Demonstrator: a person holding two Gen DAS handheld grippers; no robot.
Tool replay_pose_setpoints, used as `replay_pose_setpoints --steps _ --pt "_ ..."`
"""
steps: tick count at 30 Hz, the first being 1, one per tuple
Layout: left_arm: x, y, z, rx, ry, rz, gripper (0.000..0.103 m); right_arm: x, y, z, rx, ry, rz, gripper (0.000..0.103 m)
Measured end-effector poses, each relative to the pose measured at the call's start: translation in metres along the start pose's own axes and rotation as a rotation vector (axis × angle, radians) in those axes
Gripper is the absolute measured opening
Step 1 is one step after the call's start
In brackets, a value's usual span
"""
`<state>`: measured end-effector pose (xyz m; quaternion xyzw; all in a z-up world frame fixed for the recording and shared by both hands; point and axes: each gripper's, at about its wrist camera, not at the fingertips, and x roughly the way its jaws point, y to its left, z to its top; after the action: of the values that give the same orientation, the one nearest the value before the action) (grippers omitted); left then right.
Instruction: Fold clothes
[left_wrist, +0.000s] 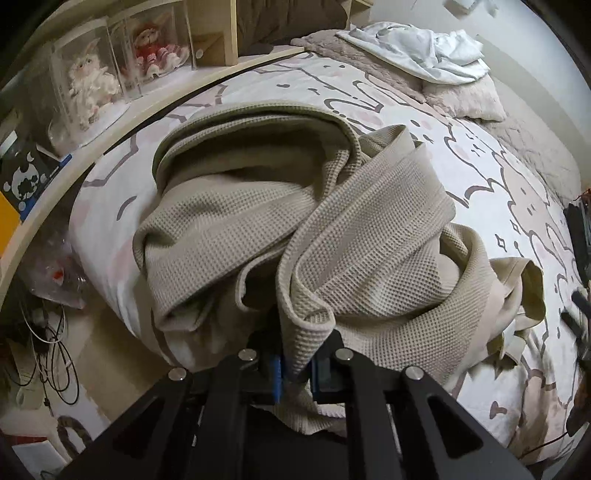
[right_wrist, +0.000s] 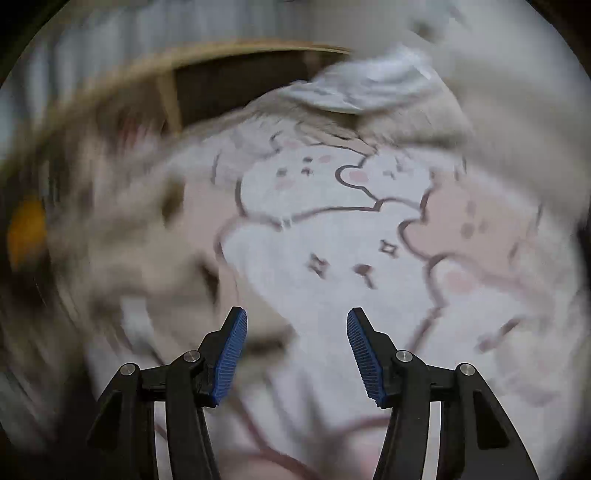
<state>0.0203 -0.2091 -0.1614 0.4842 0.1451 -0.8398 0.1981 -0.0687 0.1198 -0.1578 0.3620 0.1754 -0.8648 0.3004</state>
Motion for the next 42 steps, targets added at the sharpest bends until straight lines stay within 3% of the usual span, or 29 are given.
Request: replay_pose_setpoints --steps 6,11,12,13,14,16,18,23,26,31,36,42 --pt "0.002 0.000 0.004 0.002 -0.008 0.019 0.011 0.018 0.050 -0.033 -0.463 -0.037 -0.142 0.057" --pt "0.006 -0.002 0.008 0.030 -0.017 0.039 0.011 0.043 0.069 -0.032 -0.606 -0.098 -0.188 0.057" --pt "0.007 -0.002 0.008 0.035 -0.020 0.040 0.011 0.049 0.072 -0.033 -0.632 -0.101 -0.202 0.053" --pt "0.007 -0.003 0.007 0.047 -0.033 0.040 0.011 0.054 0.074 -0.033 -0.647 -0.100 -0.208 0.033" --pt "0.008 -0.004 0.007 0.060 -0.046 0.042 0.013 0.057 0.075 -0.031 -0.645 -0.091 -0.204 0.020" --pt "0.005 -0.008 0.002 0.110 -0.096 0.053 0.015 0.062 0.077 -0.027 -0.640 -0.072 -0.194 0.016" --pt "0.001 -0.011 -0.005 0.173 -0.138 0.069 0.018 0.060 0.074 -0.016 -0.573 -0.059 -0.162 0.014" --pt "-0.022 -0.021 -0.035 0.395 -0.287 0.169 0.054 0.044 0.052 0.027 -0.277 -0.039 -0.032 0.014" --pt "-0.042 -0.025 -0.057 0.546 -0.397 0.239 0.066 0.040 0.041 0.048 -0.139 -0.034 0.029 0.013" --pt "-0.059 -0.046 -0.097 0.807 -0.527 0.288 0.066 0.042 0.038 0.069 -0.010 -0.018 0.096 0.013" --pt "-0.031 -0.086 -0.137 1.141 -0.588 0.292 0.066 0.049 0.035 0.073 0.053 0.010 0.119 0.013" --pt "-0.001 -0.091 -0.150 1.361 -0.575 0.294 0.064 0.055 0.024 0.072 0.118 0.041 0.133 0.013"
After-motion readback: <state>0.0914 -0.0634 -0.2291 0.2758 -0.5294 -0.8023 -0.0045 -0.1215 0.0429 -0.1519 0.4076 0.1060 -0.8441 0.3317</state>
